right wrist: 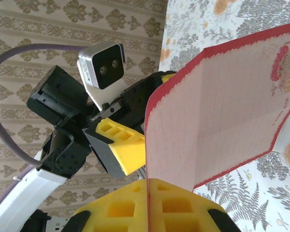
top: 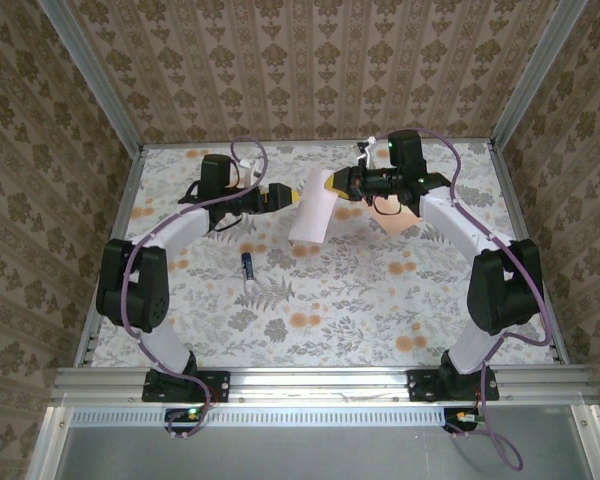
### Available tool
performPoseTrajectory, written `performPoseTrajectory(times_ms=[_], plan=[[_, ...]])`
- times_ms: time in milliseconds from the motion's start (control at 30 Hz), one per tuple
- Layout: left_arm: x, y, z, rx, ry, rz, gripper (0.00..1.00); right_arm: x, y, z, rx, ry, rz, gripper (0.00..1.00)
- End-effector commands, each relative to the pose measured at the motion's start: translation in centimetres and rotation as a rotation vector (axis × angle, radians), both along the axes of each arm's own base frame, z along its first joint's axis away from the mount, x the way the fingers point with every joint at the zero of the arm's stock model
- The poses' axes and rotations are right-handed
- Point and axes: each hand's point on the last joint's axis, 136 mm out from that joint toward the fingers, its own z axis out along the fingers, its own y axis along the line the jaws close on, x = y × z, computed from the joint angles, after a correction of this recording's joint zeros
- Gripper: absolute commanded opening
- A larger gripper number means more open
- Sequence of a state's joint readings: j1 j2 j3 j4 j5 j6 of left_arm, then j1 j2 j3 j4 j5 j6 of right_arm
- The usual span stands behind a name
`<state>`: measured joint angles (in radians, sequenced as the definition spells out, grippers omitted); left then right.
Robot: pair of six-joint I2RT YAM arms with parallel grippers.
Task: Place the letter into the envelope and seal it
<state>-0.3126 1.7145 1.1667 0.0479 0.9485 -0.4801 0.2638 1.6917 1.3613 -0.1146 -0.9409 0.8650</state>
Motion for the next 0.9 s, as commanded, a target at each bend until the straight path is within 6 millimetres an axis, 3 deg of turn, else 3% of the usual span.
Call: performPoseTrajectory(times_ms=[0,500,867], plan=[[-0.2,-1.2,3.2,-0.09,-0.072,-0.072,1.0,-0.9,0.7,3.7,0.052,-0.087,0.048,0.0],[-1.4,-2.1,2.9,-0.097,-0.067,-0.123,1.0,-0.3,1.8,5.9,0.1,-0.134,0.055,0.0],[-2.1,-2.8,7.2,-0.366,-0.063,-0.234,1.0,-0.2,2.0,6.4,0.115,-0.155,0.065,0.0]])
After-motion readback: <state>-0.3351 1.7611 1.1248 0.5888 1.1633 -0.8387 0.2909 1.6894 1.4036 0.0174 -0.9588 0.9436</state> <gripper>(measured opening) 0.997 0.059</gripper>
